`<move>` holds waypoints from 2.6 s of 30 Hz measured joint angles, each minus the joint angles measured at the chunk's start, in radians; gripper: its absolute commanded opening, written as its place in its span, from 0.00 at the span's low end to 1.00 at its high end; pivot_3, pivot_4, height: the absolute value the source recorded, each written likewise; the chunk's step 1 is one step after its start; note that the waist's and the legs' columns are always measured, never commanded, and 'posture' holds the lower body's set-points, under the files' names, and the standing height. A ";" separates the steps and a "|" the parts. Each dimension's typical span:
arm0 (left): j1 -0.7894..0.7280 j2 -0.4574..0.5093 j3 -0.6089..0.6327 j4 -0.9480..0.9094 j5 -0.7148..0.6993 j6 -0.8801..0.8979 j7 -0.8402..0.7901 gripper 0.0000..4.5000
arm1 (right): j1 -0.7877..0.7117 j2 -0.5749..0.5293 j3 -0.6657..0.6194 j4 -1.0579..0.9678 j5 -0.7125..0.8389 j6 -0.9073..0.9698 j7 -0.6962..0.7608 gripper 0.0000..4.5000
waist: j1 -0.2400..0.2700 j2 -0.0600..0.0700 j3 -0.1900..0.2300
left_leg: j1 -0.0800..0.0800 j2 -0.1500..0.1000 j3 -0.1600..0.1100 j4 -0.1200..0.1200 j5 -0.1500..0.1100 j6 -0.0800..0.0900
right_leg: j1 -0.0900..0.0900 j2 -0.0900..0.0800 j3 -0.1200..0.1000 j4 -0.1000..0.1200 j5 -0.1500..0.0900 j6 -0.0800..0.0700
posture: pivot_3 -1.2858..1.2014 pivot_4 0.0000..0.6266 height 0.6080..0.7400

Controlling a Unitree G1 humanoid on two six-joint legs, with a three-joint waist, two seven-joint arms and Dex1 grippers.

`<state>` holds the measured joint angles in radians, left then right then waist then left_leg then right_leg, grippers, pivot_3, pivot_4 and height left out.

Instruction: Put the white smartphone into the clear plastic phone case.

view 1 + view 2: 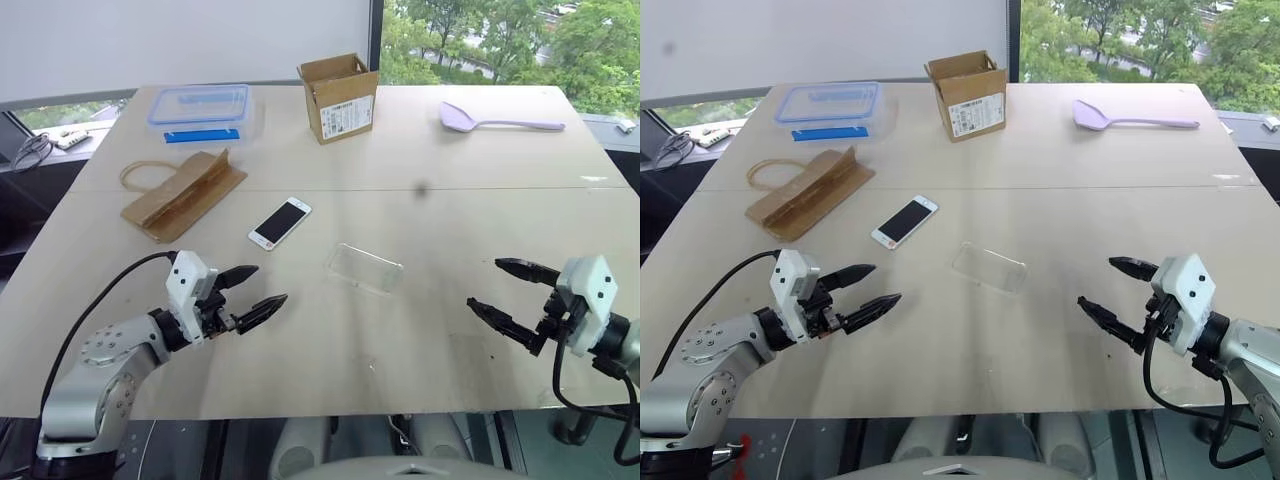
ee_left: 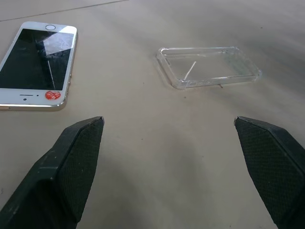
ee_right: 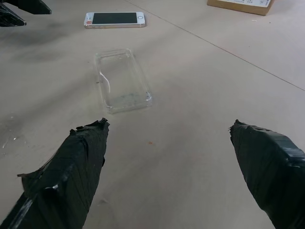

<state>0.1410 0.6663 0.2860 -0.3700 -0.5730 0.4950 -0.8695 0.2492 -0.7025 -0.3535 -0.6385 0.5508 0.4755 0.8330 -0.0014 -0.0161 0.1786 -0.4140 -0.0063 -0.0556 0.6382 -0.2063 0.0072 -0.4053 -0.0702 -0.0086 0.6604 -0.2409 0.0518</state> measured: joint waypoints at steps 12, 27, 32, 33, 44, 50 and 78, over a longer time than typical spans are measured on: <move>-0.512 0.052 -0.220 0.314 0.249 0.115 0.189 1.00 | -0.146 0.033 0.171 -0.095 0.039 -0.026 -0.016 0.98 | 0.012 -0.001 0.000 | -0.001 -0.001 0.003 0.004 0.000 0.000 | 0.003 0.004 -0.002 -0.001 0.002 0.004 | 0.52 0.24 1.00; -0.878 -0.010 -0.437 0.960 0.447 -0.104 -0.045 0.63 | -0.102 0.022 0.225 -0.172 0.010 0.005 -0.123 1.00 | 0.016 -0.001 -0.002 | 0.002 0.001 -0.002 0.008 0.000 0.000 | 0.009 0.004 -0.005 0.000 0.000 0.001 | 0.52 0.24 1.00; -0.870 -0.004 -0.402 0.970 0.436 -0.136 -0.146 0.63 | -0.091 0.031 0.229 -0.183 0.009 0.007 -0.155 1.00 | 0.016 0.000 -0.002 | 0.000 0.001 -0.003 0.008 0.000 0.000 | 0.008 0.003 -0.005 0.000 0.001 0.002 | 0.52 0.24 1.00; -0.852 -0.004 -0.388 0.947 0.417 -0.139 -0.178 0.63 | -0.087 0.034 0.229 -0.184 0.009 0.007 -0.161 1.00 | 0.016 -0.001 -0.002 | -0.001 0.001 -0.003 0.008 0.000 0.000 | 0.007 0.003 -0.005 -0.001 0.004 0.000 | 0.52 0.24 1.00; -0.803 -0.053 -0.483 0.422 0.258 0.048 -0.369 0.63 | 0.033 0.029 0.051 -0.189 0.072 0.011 -0.170 1.00 | 0.017 -0.003 0.000 | -0.002 -0.001 -0.002 0.007 -0.001 0.002 | 0.006 0.002 -0.005 -0.002 0.001 0.003 | 0.52 0.24 1.00; -0.872 -0.263 -0.704 0.488 0.366 -0.049 -0.359 0.63 | 0.106 0.023 -0.099 -0.220 0.119 0.058 -0.227 1.00 | 0.015 -0.004 0.000 | -0.003 -0.003 0.000 0.008 -0.001 0.002 | 0.007 0.003 -0.004 -0.002 0.002 0.005 | 0.52 0.24 1.00; -0.715 -0.147 -0.545 0.389 0.365 -0.180 -0.413 0.98 | -0.321 -0.223 0.351 0.087 -0.058 0.212 -0.110 1.00 | -0.008 0.001 0.004 | -0.002 0.002 -0.002 0.007 -0.003 0.004 | 0.004 0.005 -0.001 -0.003 0.003 0.003 | 0.52 0.24 1.00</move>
<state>-0.5737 0.5192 -0.2587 0.0190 -0.2084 0.3151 -1.2820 -0.0719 -0.9250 -0.0030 -0.5518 0.4923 0.6877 0.7227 -0.0097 -0.0154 0.1823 -0.4165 -0.0046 -0.0576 0.6456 -0.2089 0.0112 -0.4010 -0.0655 -0.0092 0.6574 -0.2378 0.0552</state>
